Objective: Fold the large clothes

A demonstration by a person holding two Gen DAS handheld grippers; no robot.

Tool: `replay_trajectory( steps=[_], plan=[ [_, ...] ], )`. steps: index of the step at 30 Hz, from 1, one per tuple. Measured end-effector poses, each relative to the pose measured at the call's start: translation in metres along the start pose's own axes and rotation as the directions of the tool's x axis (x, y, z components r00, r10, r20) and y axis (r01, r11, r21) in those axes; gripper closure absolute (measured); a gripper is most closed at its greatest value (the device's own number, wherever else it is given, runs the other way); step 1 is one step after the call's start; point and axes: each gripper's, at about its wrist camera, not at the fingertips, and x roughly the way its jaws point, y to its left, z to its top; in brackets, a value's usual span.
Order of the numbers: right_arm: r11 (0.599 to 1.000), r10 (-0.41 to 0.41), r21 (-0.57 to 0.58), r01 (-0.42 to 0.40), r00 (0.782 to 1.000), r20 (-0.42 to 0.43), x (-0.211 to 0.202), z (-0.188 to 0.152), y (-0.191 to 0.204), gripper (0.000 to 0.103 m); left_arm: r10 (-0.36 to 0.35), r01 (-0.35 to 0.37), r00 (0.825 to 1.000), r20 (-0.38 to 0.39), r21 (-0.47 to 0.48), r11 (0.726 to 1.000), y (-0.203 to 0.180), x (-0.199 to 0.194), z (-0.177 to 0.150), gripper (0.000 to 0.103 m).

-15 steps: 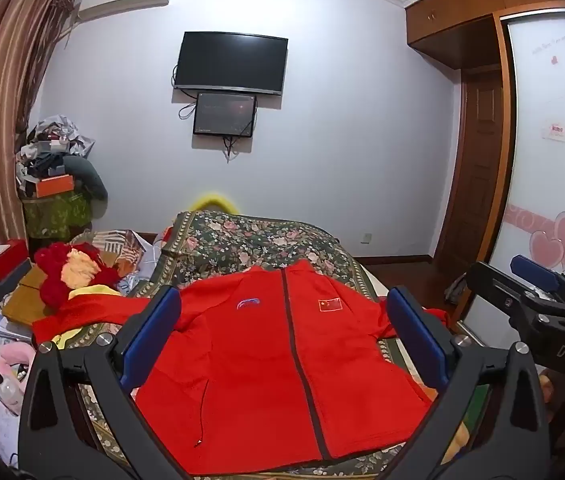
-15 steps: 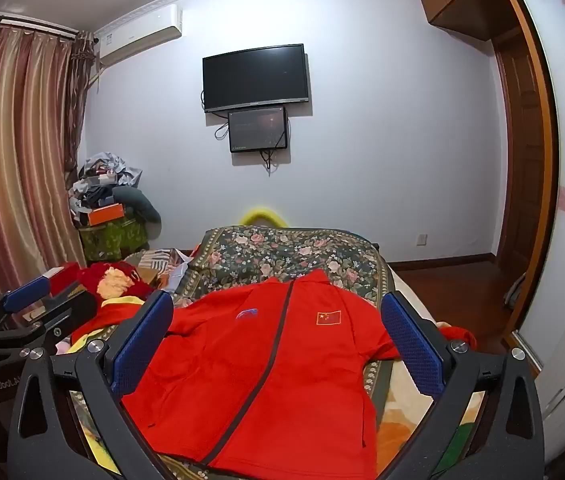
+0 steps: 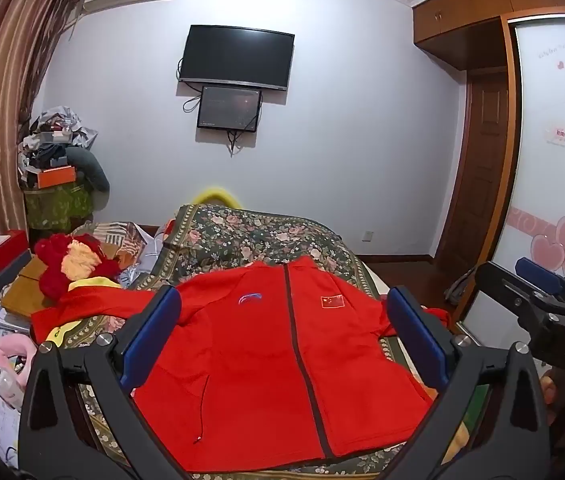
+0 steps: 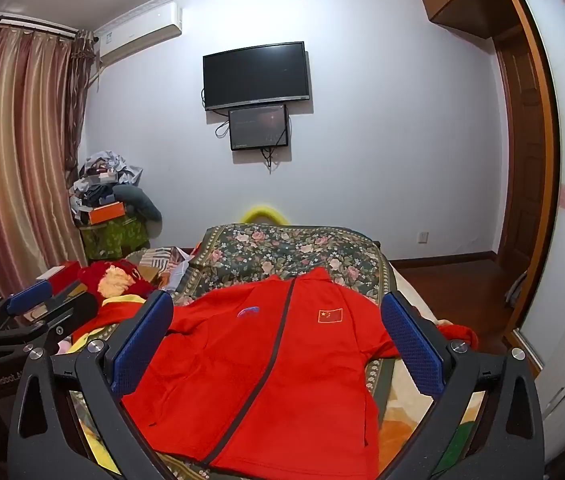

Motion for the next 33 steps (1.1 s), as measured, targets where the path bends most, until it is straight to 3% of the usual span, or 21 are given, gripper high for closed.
replay_trajectory(
  steps=[33],
  plan=[
    [1.000, 0.000, 0.003, 0.001, 1.000, -0.005, 0.003, -0.006, 0.005, 0.000, 0.011, -0.011, 1.000, 0.007, 0.024, 1.000, 0.008, -0.005, -0.011, 0.000]
  ],
)
